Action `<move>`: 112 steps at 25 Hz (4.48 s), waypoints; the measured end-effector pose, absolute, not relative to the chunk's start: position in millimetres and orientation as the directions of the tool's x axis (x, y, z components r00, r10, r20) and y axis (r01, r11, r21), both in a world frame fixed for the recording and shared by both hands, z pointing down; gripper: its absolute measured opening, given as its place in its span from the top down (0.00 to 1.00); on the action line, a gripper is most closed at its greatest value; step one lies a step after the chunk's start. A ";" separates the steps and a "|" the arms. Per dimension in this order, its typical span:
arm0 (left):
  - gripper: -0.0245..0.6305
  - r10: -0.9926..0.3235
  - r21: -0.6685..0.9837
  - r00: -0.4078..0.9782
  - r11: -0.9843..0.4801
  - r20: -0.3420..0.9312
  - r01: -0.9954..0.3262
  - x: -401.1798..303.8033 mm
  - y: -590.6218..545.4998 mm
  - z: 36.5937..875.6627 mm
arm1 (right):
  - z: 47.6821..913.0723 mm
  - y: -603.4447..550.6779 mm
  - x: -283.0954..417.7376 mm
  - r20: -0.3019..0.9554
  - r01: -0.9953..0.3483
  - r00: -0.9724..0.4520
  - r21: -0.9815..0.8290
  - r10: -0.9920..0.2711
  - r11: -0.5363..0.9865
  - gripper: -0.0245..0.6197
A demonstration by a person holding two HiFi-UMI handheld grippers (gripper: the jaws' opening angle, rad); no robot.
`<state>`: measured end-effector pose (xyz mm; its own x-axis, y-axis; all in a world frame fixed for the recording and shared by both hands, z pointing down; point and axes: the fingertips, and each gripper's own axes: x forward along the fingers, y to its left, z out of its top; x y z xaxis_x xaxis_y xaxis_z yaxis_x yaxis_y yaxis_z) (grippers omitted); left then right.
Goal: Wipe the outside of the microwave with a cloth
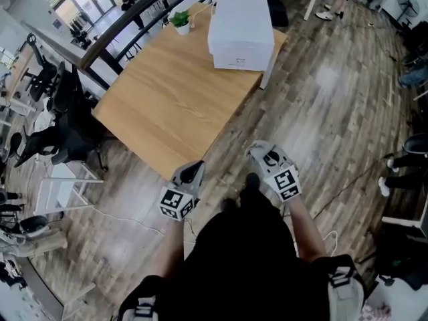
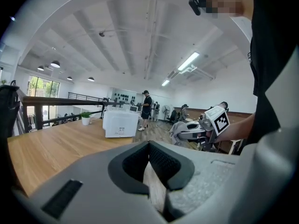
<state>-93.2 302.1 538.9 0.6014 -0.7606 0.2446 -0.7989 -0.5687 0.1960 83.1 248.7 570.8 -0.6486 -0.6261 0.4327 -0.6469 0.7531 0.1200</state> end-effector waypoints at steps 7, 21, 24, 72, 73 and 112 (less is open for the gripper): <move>0.96 -0.775 0.175 0.581 -0.554 0.250 -0.814 -76.3 262.4 529.6 | 568.0 206.0 99.6 0.426 -0.643 -0.661 0.102 -0.617 0.759 0.94; 0.96 -0.823 0.151 0.510 -0.487 0.252 -0.860 -36.3 192.6 516.3 | 565.3 125.2 148.6 0.414 -0.602 -0.702 0.090 -0.580 0.793 0.94; 0.96 -0.827 0.141 0.504 -0.484 0.251 -0.864 -25.6 176.7 515.6 | 569.9 111.2 158.4 0.417 -0.595 -0.708 0.084 -0.570 0.800 0.94; 0.96 -0.788 0.141 0.561 -0.544 0.254 -0.827 -84.6 4.8 522.4 | 587.8 -38.9 83.3 0.441 -0.614 -0.686 0.075 -0.579 0.786 0.94; 0.96 -0.785 0.142 0.565 -0.548 0.253 -0.824 -87.3 0.6 523.0 | 586.4 -44.0 78.6 0.433 -0.610 -0.690 0.084 -0.580 0.788 0.94; 0.96 -0.802 0.193 0.542 -0.507 0.253 -0.840 -141.0 -12.5 541.9 | 606.9 -190.3 -58.0 0.404 -0.609 -0.688 0.130 -0.603 0.782 0.94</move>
<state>-141.0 -12.5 541.9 0.5416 -0.8016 0.2532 -0.8402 -0.5069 0.1925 -58.0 -190.3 606.9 -0.6881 -0.6029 0.4038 -0.6093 0.7823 0.1299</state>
